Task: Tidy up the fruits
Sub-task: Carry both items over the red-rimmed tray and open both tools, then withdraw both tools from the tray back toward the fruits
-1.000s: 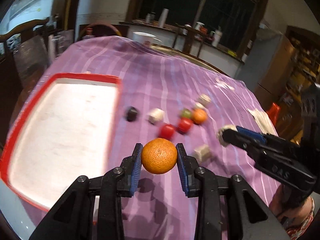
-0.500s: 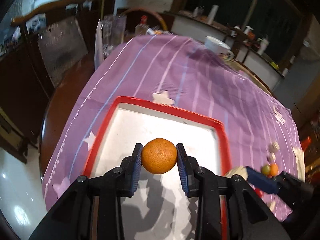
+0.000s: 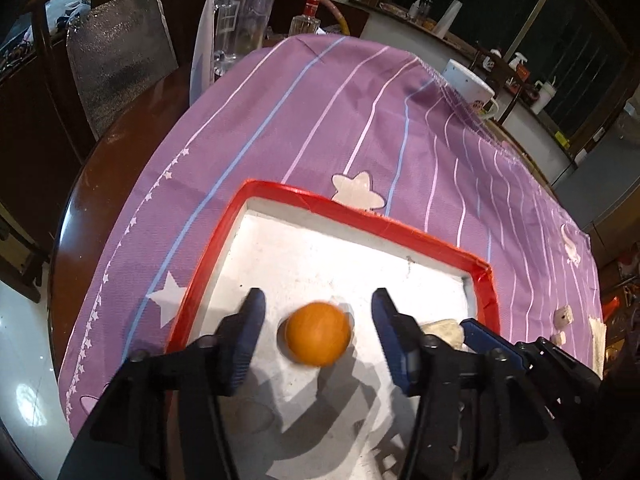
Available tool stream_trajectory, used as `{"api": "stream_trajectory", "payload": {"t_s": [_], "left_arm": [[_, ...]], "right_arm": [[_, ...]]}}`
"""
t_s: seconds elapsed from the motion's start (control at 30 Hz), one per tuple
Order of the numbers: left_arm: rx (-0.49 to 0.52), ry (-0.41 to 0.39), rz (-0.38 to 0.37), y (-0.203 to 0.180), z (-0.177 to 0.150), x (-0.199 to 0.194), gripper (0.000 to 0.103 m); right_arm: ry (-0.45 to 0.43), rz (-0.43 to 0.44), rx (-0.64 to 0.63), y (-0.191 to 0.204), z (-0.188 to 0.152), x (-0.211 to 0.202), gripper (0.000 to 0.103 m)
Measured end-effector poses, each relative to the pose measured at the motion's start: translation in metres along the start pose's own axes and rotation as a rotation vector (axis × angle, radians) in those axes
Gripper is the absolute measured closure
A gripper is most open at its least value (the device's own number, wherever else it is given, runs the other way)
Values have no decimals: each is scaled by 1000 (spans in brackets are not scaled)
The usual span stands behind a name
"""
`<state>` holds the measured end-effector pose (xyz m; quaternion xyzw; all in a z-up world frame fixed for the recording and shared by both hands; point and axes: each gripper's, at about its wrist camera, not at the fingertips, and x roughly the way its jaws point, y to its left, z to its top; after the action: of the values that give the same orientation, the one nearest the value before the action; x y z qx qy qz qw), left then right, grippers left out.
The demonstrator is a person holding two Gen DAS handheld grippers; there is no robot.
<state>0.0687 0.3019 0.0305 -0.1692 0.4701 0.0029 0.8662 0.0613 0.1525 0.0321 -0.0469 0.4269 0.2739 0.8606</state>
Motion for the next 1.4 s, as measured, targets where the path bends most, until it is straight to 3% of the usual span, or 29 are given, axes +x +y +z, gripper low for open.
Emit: {"api": "stream_trajectory", "payload": {"t_s": [0.1,0.23,0.37,0.57,0.73,0.83,0.9,1.13,1.4], "left_arm": [[-22,-4,-9,4,1,-7,43],[-52,-41,-5,7,-12,-37,42],[-65,-111,-7,-2,-38,-78,35],[-1,-224,-44,-50,-109,-130,26],[50,-220,-63,-94,-166,-141,25],[117,-209,-20,-119,-183,-149,25],[128,-234,-29,-130,-193,-160,25],[147,-272,-32,-146,-207,-181,19],[152,-199,-30,-151,-203,-151,19]], "right_arm": [[-23,-2,-17,5,2,-6,49],[-70,-10,2,4,-3,-30,48],[-131,1,56,-3,-21,-71,46],[-212,0,151,-20,-67,-139,45],[-291,-77,206,-47,-117,-198,42],[-327,-106,271,-69,-147,-227,41],[-353,-111,319,-85,-165,-245,40],[-422,-134,431,-122,-203,-288,38],[-387,-187,529,-170,-217,-285,36]]}}
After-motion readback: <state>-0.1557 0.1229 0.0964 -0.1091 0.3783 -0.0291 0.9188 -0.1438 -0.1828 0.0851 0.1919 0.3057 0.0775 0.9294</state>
